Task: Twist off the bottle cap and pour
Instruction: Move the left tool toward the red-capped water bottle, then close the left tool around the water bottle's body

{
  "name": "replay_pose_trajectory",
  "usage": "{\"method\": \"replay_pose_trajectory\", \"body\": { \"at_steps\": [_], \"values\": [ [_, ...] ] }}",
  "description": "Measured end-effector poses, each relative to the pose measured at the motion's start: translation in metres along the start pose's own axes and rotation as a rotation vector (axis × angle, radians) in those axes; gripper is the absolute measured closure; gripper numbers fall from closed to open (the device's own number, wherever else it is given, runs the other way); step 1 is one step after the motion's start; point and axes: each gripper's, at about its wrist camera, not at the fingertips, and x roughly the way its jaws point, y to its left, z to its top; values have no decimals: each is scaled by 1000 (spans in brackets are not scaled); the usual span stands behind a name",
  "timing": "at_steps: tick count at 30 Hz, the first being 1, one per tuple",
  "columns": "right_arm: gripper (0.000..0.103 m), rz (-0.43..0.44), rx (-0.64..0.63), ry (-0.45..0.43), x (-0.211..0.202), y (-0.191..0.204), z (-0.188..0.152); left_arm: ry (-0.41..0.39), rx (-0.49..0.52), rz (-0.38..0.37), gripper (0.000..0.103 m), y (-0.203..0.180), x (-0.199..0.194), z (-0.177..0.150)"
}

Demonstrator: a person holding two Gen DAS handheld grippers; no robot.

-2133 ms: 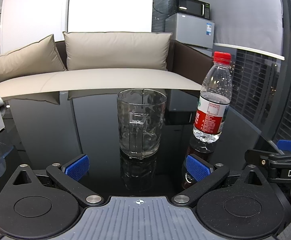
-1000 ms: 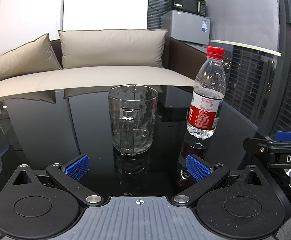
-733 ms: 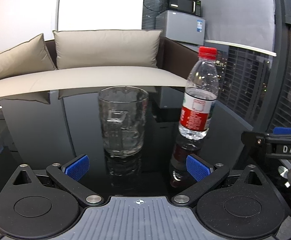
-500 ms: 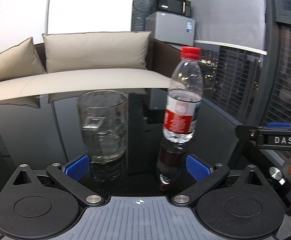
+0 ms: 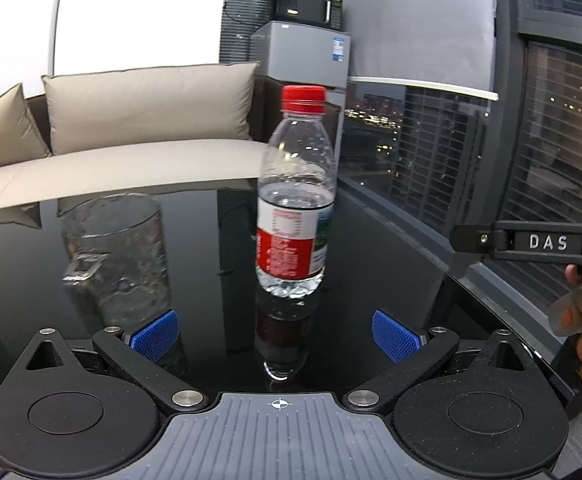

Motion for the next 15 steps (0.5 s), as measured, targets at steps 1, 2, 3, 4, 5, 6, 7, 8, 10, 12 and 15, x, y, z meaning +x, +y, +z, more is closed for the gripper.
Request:
{"method": "replay_pose_trajectory", "body": {
  "at_steps": [1,2,3,4,5,6,7,8,10,12,15],
  "values": [
    [0,-2,6,-2,0,-3,1,-2,4,0,1,-2,0,1],
    [0,-2,10,-4,-1,-4,1,-4,13,-2,1,-5,3,2],
    [0,-3,13,-7,-1,-5,2,-7,21,-7,1,-8,5,3],
    [0,-5,17,-8,0,-7,3,-10,28,-7,1,-10,8,4],
    [0,-8,20,-8,1,-8,3,-11,35,-6,1,-12,11,5],
    [0,-10,25,-7,1,-9,3,-11,43,-4,1,-13,14,6],
    [0,-13,32,-3,1,-10,3,-10,51,-3,1,-15,17,7],
    [0,-13,43,2,2,-12,3,-10,58,-2,1,-16,19,8],
    [0,-8,73,14,2,-16,3,-14,68,-1,1,-19,25,10],
    [0,-7,83,16,1,-17,3,-16,73,-4,1,-21,30,12],
    [0,-14,98,21,2,-19,3,-17,77,-7,1,-23,37,16]
  ]
}}
